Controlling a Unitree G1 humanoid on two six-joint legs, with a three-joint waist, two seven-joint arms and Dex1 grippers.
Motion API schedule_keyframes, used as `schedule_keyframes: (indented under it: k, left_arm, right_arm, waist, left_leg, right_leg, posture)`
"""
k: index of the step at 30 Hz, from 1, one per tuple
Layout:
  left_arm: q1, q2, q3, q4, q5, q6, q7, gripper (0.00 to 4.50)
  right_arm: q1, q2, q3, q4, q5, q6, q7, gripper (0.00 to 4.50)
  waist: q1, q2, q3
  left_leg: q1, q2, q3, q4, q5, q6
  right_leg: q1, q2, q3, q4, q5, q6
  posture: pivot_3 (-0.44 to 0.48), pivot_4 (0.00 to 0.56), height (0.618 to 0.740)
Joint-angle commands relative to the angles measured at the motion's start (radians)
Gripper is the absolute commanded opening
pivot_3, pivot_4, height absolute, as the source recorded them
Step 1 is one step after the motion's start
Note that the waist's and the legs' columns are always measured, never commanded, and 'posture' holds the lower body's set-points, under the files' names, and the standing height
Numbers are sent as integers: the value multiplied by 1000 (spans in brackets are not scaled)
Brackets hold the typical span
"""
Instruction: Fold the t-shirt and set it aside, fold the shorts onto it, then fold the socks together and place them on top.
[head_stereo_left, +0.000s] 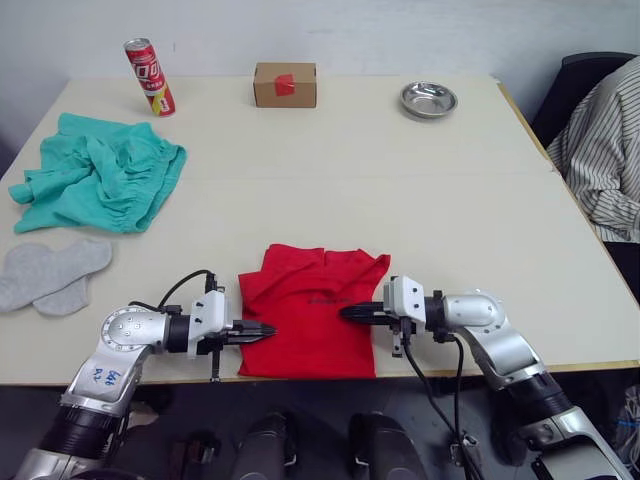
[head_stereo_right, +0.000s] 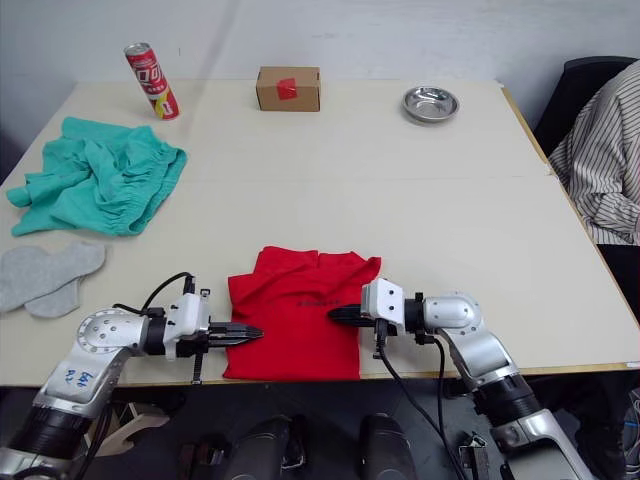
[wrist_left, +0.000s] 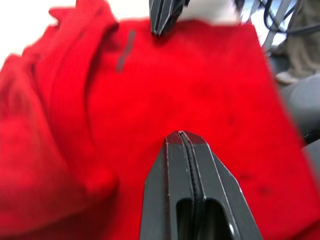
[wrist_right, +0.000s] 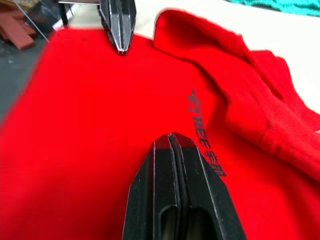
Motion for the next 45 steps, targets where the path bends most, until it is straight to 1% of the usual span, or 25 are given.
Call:
schedule_keyframes:
  k: [1, 7, 12, 13, 18, 22, 24, 25, 27, 29, 32, 34, 36, 37, 39, 42, 43, 45]
  left_arm:
    - [-86, -44, 10, 88, 46, -94, 44, 0]
    - [-197, -89, 7, 226, 106, -200, 85, 0]
    - [-305, -133, 11, 365, 154, -281, 143, 0]
    - [-343, -150, 16, 406, 164, -291, 172, 0]
    - [-479, -218, 66, 539, 146, -275, 279, 0]
    - [-524, -233, 125, 549, 94, -198, 310, 0]
    - [-499, -222, 158, 486, 21, -127, 261, 0]
    - [-467, -210, 167, 427, -31, -77, 207, 0]
    - [-394, -176, 164, 314, -96, 6, 118, 0]
    - [-302, -138, 141, 208, -99, 47, 75, 0]
    - [-176, -119, 106, 93, -58, 54, 80, 0]
    - [-123, -126, 87, 55, -21, 42, 111, 0]
    - [-84, -143, 73, 36, 17, 41, 164, 0]
    - [-70, -148, 69, 33, 40, 43, 194, 0]
    - [-48, -155, 67, 33, 75, 44, 244, 0]
    - [-26, -168, 92, 40, 85, 67, 313, 0]
    - [-17, -168, 101, 48, 81, 74, 327, 0]
    - [-7, -165, 110, 55, 71, 80, 337, 0]
  right_arm:
    - [-64, 41, -33, 77, -26, -48, -52, 20]
    - [-158, 72, -60, 221, -73, -89, -121, 20]
    - [-212, 130, -106, 306, -74, -31, -227, 20]
    - [-218, 141, -118, 318, -69, -16, -249, 20]
    - [-227, 175, -181, 305, -23, 72, -305, 20]
    - [-214, 182, -208, 231, 8, 141, -322, 20]
    - [-190, 193, -198, 134, 32, 174, -311, 20]
    - [-173, 198, -179, 73, 35, 192, -304, 20]
    - [-136, 204, -127, -35, 25, 224, -285, 20]
    - [-93, 221, -68, -129, 18, 265, -284, 20]
    - [-27, 256, -6, -197, 2, 298, -311, 20]
    - [10, 260, 7, -204, -21, 295, -336, 20]
    - [46, 261, -13, -193, -37, 290, -379, 20]
    - [59, 253, -24, -179, -51, 278, -398, 20]
    - [80, 232, -50, -146, -72, 244, -426, 20]
    - [86, 198, -116, -71, -71, 200, -456, 20]
    - [69, 197, -169, -10, -52, 184, -489, 20]
    - [42, 199, -231, 69, -34, 154, -529, 20]
  waist:
    - [1, 0, 0]
    - [-2, 0, 0]
    - [-3, 0, 0]
    - [-4, 0, 0]
    - [-1, 0, 0]
    - [-5, 0, 0]
    - [-12, 0, 0]
    - [-16, 0, 0]
    - [-23, 0, 0]
    - [-29, 0, 0]
    - [-28, 0, 0]
    - [-20, 0, 0]
    - [-3, 0, 0]
    - [2, 0, 0]
    - [3, -1, -1]
    - [-1, -1, -1]
    - [-1, -1, -1]
    - [-2, -1, -2]
  left_leg:
    - [0, 0, 0, 0, 0, 0]
    - [0, 0, 0, 0, 1, 0]
    - [0, 0, 0, 1, 2, 0]
    - [0, 0, 0, 1, 2, 0]
    - [-1, -1, 0, 2, 3, 1]
    - [-1, 0, 0, 2, 3, 2]
    - [-1, 0, 1, 1, 3, 1]
    - [-1, 1, 1, 1, 4, 0]
    - [-1, 1, 1, 0, 4, -1]
    - [-1, 2, 1, -1, 5, -2]
    - [0, 2, 0, -2, 5, -2]
    - [-1, 2, 0, -2, 4, -2]
    - [-1, 0, -1, -2, 3, -2]
    - [-1, -1, -1, -1, 1, -5]
    - [-1, -2, -1, -1, 0, -6]
    - [0, -2, -1, -2, 0, -6]
    - [1, -2, -1, -2, 0, -6]
    - [1, -2, -1, -2, 0, -7]
  right_leg:
    - [0, 0, 0, 1, 0, 0]
    - [0, 0, -1, 5, 0, 0]
    - [0, 1, -1, 5, 0, 0]
    - [0, 1, -2, 6, 0, 0]
    - [0, 1, -2, 7, 0, 0]
    - [0, 1, -2, 7, 0, 1]
    - [-1, 2, -2, 7, 0, 1]
    - [-1, 2, -2, 7, 0, 1]
    - [-1, 3, -2, 7, 0, 0]
    - [-1, 3, -2, 7, 0, 0]
    - [-1, 3, -1, 6, 0, -1]
    - [-1, 3, -1, 6, 0, -1]
    - [-1, 0, -1, 5, 0, 0]
    - [-1, -1, -1, 3, 0, 0]
    - [-1, -3, -1, 3, 0, 0]
    - [-2, -4, -1, 4, 0, 0]
    - [-1, -4, -1, 4, 0, 0]
    - [-1, -3, -1, 4, 0, 0]
  posture:
    - [0, 150, 740]
    - [0, 150, 740]
    - [0, 150, 740]
    - [0, 150, 740]
    - [0, 150, 740]
    - [0, 150, 740]
    - [0, 150, 740]
    - [0, 150, 740]
    - [0, 150, 740]
    - [0, 150, 740]
    - [0, 150, 740]
    - [0, 150, 740]
    - [0, 150, 740]
    - [0, 150, 740]
    - [0, 150, 740]
    - [0, 150, 740]
    - [0, 150, 740]
    - [0, 150, 740]
